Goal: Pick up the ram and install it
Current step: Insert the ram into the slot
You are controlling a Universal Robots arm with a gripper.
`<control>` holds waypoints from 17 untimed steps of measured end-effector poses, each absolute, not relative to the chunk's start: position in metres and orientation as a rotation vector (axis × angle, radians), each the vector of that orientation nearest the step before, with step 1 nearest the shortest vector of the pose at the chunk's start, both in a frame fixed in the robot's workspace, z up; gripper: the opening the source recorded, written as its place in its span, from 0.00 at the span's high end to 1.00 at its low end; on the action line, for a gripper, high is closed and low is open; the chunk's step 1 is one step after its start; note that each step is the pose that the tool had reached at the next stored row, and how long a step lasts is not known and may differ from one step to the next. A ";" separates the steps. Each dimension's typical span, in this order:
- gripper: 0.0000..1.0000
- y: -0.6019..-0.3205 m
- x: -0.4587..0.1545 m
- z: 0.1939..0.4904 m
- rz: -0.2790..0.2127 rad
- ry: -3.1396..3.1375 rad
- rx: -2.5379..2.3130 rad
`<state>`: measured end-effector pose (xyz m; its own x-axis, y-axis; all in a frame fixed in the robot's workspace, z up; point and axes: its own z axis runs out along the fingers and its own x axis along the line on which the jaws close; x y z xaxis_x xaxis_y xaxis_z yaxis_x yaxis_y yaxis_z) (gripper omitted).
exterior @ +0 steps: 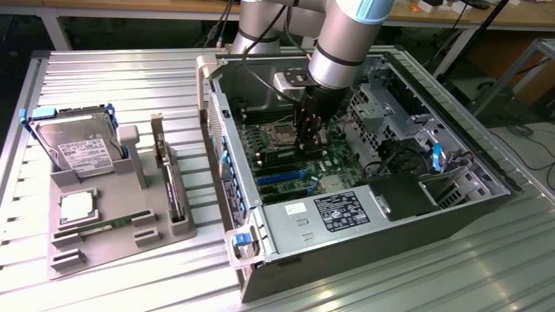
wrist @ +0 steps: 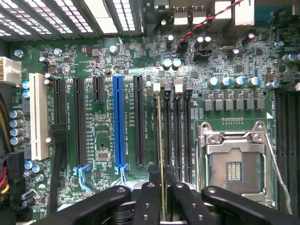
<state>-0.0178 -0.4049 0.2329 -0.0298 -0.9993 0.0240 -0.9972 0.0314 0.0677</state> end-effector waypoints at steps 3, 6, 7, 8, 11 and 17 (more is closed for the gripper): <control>0.85 -0.404 -0.017 0.236 -0.069 -2.186 2.118; 0.85 -0.403 -0.016 0.236 -0.116 -2.154 2.088; 0.85 -0.403 -0.016 0.236 -0.117 -2.154 2.088; 0.85 -0.403 -0.016 0.236 -0.117 -2.154 2.088; 0.85 -0.402 -0.012 0.236 -0.120 -2.161 2.078; 0.85 -0.402 -0.010 0.235 -0.127 -2.177 2.058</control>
